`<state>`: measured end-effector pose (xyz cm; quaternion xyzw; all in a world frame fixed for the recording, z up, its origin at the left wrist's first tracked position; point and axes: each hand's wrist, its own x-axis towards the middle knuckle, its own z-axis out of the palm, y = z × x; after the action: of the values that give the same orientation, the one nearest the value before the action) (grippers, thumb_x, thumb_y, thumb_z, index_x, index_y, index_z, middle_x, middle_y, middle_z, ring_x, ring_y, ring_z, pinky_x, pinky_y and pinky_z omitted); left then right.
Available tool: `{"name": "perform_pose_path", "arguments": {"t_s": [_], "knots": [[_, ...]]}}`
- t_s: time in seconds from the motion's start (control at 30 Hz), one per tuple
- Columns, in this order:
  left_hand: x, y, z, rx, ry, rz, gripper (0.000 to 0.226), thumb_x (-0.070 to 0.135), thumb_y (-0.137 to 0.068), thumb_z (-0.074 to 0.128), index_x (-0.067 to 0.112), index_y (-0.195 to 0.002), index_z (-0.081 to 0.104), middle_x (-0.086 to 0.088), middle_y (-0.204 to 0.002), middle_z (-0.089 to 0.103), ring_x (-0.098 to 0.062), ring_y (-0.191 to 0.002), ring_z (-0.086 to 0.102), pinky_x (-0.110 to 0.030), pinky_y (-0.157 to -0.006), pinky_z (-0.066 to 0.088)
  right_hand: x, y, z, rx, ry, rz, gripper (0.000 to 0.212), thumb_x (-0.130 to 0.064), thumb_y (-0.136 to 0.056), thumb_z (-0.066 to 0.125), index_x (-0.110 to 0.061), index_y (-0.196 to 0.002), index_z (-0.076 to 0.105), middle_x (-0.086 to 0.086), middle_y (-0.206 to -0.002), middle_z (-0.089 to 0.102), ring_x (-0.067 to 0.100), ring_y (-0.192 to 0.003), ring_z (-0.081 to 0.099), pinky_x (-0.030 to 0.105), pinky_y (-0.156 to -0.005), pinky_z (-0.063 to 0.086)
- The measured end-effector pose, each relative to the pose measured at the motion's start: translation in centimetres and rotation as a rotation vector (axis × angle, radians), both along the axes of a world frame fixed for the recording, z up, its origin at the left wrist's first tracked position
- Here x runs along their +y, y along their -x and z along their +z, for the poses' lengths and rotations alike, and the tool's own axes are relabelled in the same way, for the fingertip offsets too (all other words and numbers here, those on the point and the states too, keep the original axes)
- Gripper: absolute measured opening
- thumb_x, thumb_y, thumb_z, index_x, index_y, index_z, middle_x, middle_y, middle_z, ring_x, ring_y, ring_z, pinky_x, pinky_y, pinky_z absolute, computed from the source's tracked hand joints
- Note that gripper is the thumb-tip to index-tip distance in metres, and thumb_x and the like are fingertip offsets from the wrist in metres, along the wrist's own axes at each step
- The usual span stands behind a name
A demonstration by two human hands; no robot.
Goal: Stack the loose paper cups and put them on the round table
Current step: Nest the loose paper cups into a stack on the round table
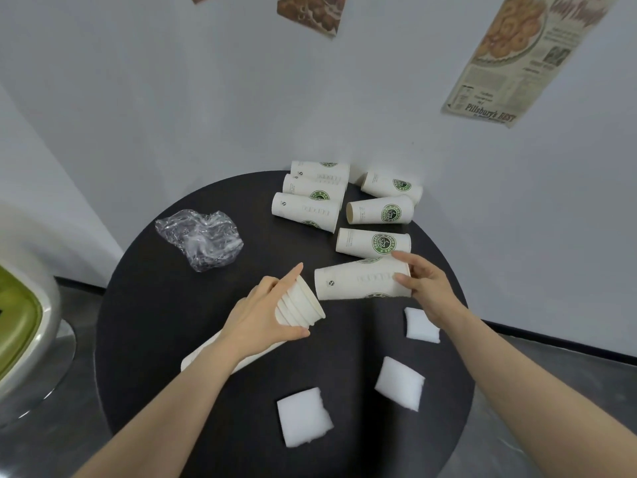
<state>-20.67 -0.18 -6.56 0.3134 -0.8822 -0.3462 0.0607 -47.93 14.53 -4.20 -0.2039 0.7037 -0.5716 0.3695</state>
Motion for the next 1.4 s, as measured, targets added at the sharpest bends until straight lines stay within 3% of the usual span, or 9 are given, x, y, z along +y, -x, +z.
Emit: {"name": "perform_pose_path", "arguments": {"t_s": [0.17, 0.33, 0.6, 0.83, 1.1, 1.27, 1.4], "knots": [[-0.1, -1.3, 0.6, -0.014, 0.004, -0.043, 0.106, 0.057, -0.071, 0.073, 0.057, -0.144, -0.004, 0.013, -0.128, 0.037, -0.010, -0.115, 0.045, -0.033, -0.091, 0.046, 1.4, -2.1, 1.8, -0.100, 0.115, -0.065, 0.043, 0.013, -0.088, 0.052, -0.021, -0.110, 0.067, 0.000, -0.113, 0.069, 0.020, -0.105, 0.064, 0.043, -0.088, 0.052], [-0.4, -1.7, 0.7, -0.027, 0.005, -0.088, 0.107, 0.059, -0.070, 0.071, 0.057, -0.144, -0.006, 0.013, -0.129, 0.035, -0.010, -0.116, 0.043, -0.035, -0.092, 0.045, 2.4, -4.9, 2.8, -0.142, 0.184, -0.062, 0.044, 0.013, -0.088, 0.049, -0.017, -0.118, 0.062, -0.004, -0.111, 0.070, 0.013, -0.100, 0.067, 0.032, -0.075, 0.056], [-0.3, -2.3, 0.1, 0.013, -0.014, -0.075, 0.106, 0.057, -0.070, 0.074, 0.054, -0.146, 0.000, 0.012, -0.130, 0.036, -0.013, -0.111, 0.047, -0.039, -0.091, 0.046, 3.2, -7.8, 2.8, -0.110, 0.167, -0.037, 0.043, 0.009, -0.089, 0.052, -0.019, -0.119, 0.063, 0.000, -0.116, 0.068, 0.013, -0.104, 0.065, 0.026, -0.075, 0.054], [-0.3, -1.4, 0.3, 0.020, 0.022, -0.128, 0.107, 0.057, -0.069, 0.073, 0.052, -0.147, -0.001, 0.013, -0.131, 0.036, -0.011, -0.116, 0.045, -0.036, -0.093, 0.045, 1.9, -8.6, 3.0, -0.087, 0.155, 0.090, 0.045, 0.005, -0.088, 0.056, -0.016, -0.127, 0.058, 0.015, -0.113, 0.069, 0.024, -0.106, 0.066, 0.032, -0.088, 0.051], [-0.8, 1.1, -0.3, -0.016, 0.124, -0.186, 0.109, 0.065, -0.068, 0.068, 0.050, -0.148, -0.005, 0.013, -0.131, 0.034, -0.011, -0.118, 0.042, -0.032, -0.094, 0.040, -0.7, -8.9, 2.7, -0.085, 0.134, 0.249, 0.046, -0.007, -0.082, 0.063, -0.017, -0.126, 0.059, 0.013, -0.113, 0.070, 0.025, -0.110, 0.064, 0.030, -0.094, 0.050], [-0.9, 2.8, -0.5, 0.002, 0.099, -0.184, 0.110, 0.067, -0.067, 0.066, 0.055, -0.144, -0.011, 0.015, -0.128, 0.034, -0.010, -0.117, 0.043, -0.031, -0.091, 0.041, -2.4, -9.9, 1.6, -0.090, 0.108, 0.318, 0.040, 0.002, -0.089, 0.056, -0.020, -0.121, 0.062, 0.008, -0.107, 0.071, 0.018, -0.102, 0.063, 0.026, -0.086, 0.050], [-1.9, 3.7, -0.7, -0.007, 0.091, -0.194, 0.111, 0.070, -0.067, 0.064, 0.054, -0.143, -0.015, 0.015, -0.131, 0.033, -0.010, -0.121, 0.041, -0.033, -0.094, 0.040, -3.6, -10.0, 0.9, -0.117, 0.096, 0.308, 0.042, 0.005, -0.090, 0.053, -0.019, -0.124, 0.061, 0.012, -0.114, 0.068, 0.021, -0.109, 0.061, 0.029, -0.092, 0.049]]}}
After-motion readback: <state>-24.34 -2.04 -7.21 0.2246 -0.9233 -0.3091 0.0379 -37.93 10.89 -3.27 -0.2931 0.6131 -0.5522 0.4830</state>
